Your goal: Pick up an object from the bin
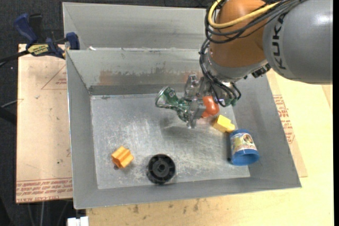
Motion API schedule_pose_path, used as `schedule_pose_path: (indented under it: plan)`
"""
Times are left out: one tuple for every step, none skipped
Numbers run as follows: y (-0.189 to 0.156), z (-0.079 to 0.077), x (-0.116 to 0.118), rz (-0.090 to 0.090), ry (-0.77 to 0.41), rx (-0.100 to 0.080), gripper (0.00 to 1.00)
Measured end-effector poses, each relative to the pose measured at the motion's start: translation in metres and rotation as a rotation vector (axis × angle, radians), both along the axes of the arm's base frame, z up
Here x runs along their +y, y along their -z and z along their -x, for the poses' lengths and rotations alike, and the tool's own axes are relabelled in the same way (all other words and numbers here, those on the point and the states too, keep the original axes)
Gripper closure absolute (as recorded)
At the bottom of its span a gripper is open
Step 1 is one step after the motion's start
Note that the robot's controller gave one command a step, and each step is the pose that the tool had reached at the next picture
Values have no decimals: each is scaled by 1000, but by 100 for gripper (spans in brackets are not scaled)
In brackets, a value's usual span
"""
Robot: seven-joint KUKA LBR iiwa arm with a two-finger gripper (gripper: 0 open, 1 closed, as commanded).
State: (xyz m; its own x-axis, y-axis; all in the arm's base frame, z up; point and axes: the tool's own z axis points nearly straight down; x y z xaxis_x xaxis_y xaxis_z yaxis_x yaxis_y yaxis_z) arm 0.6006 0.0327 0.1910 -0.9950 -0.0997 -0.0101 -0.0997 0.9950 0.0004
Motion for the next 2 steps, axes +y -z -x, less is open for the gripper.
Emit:
schedule_pose_path:
  plan:
    - [-11, 7, -2, 1, -8, 14, 100]
    - [-23, 9, -4, 0, -15, 13, 100]
